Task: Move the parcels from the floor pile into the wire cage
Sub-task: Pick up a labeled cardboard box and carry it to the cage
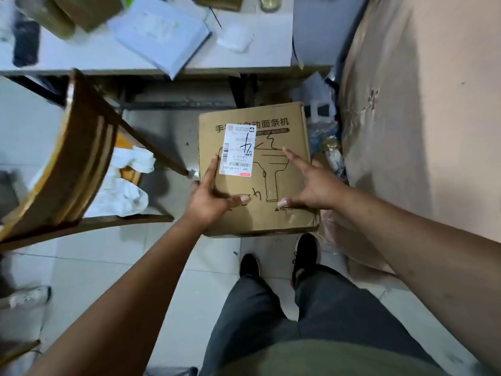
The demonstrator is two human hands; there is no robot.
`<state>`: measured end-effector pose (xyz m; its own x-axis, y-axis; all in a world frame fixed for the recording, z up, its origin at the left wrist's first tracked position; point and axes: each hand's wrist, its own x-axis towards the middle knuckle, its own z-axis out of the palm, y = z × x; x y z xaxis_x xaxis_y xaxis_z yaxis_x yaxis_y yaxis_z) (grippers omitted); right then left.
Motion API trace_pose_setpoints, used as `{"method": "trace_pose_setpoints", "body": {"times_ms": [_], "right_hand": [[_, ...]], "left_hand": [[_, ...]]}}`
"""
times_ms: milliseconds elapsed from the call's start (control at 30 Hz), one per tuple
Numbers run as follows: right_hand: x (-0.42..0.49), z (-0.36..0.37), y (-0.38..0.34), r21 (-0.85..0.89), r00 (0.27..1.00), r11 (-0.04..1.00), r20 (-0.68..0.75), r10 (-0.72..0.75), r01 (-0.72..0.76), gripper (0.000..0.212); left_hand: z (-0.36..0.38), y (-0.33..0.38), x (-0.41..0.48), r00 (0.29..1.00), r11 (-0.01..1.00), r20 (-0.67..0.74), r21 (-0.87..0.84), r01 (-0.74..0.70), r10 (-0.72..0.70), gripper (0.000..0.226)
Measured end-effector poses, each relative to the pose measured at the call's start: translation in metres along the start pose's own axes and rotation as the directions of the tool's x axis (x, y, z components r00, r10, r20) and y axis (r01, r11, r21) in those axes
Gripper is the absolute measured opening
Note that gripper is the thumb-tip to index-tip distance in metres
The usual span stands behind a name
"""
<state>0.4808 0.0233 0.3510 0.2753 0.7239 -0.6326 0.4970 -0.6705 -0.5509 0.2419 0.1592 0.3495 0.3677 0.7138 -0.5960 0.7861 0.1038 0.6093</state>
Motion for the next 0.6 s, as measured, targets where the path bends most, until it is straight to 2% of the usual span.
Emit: {"method": "trace_pose_setpoints", "body": {"times_ms": [100, 300, 467, 600], "right_hand": [[-0.037, -0.007, -0.030, -0.009, 0.999, 1.000, -0.044, -0.029, 0.028, 0.133], [-0.096, -0.011, -0.064, 0.011, 0.987, 0.999, -0.155, -0.051, 0.053, 0.134], [-0.137, -0.008, -0.062, 0.108, 0.966, 0.994, -0.258, 0.004, 0.024, 0.134], [-0.177, -0.003, -0.047, 0.193, 0.924, 0.981, -0.368, 0.103, -0.032, 0.132]], "left_hand": [[-0.030, 0.014, -0.034, 0.997, 0.997, -0.028, -0.014, -0.073, 0.073, 0.129], [-0.068, 0.031, -0.079, 0.983, 0.978, -0.042, 0.110, -0.175, 0.180, 0.130], [-0.077, 0.054, -0.090, 0.968, 0.944, 0.053, 0.211, -0.252, 0.246, 0.131], [-0.059, 0.077, -0.092, 0.930, 0.909, 0.192, 0.220, -0.353, 0.314, 0.123]]}}
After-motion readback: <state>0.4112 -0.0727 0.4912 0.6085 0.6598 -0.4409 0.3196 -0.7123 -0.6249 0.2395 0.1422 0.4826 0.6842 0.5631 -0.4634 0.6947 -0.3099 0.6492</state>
